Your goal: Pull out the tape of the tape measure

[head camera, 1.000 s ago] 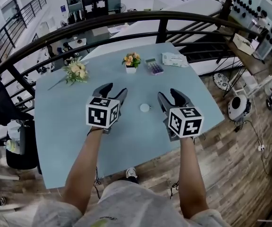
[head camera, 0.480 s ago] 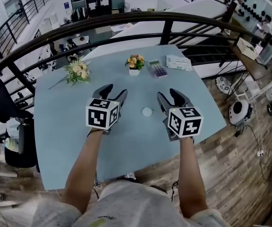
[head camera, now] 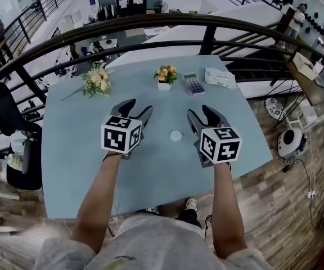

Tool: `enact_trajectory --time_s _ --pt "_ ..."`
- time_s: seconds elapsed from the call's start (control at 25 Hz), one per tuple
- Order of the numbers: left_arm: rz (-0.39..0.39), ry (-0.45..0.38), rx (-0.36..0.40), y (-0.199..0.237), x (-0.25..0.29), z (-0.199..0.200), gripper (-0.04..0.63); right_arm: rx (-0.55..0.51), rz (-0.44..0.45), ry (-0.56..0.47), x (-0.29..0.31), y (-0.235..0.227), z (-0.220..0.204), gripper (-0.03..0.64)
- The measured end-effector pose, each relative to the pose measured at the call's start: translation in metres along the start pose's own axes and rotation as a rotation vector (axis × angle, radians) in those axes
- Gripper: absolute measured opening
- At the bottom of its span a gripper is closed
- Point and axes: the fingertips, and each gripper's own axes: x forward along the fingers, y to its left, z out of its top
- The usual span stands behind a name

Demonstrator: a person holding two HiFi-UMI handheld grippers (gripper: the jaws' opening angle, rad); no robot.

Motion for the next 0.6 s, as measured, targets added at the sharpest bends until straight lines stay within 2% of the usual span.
enact_trajectory --time_s 0.6 --pt "0.111 -0.005 0.010 -0.039 0.031 0.008 0.242 -0.034 0.162 0.014 0.012 -0.056 0.002 0.199"
